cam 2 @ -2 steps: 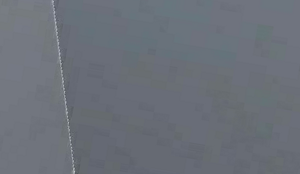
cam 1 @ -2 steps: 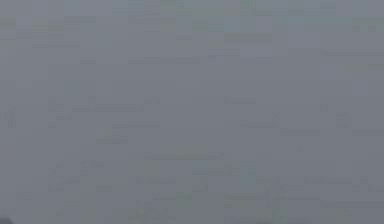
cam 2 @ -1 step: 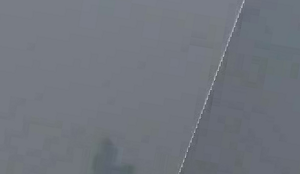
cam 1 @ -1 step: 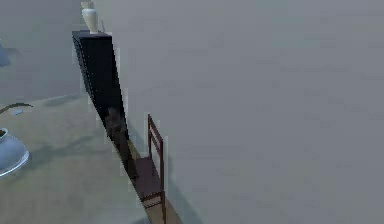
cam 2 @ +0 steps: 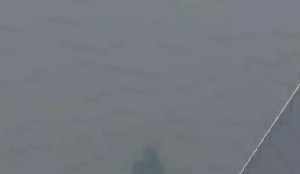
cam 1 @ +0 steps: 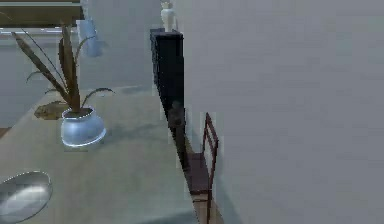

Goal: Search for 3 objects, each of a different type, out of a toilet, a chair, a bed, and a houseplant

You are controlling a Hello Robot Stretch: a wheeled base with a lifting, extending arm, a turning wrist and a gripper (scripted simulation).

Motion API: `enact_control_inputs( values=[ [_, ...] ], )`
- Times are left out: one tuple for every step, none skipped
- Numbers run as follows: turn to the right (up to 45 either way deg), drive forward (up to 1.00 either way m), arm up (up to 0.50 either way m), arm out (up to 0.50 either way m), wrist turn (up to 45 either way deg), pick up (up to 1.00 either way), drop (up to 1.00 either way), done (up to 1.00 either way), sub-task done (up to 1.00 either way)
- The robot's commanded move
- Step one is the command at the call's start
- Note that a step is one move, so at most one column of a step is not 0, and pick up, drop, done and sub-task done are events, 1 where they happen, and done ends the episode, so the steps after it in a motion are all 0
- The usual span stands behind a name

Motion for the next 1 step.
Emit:
enact_control_inputs(
  values=[
    [0.0, 0.0, 0.0, 0.0, 0.0, 0.0, 0.0, 1.0, 0.0]
  ],
)
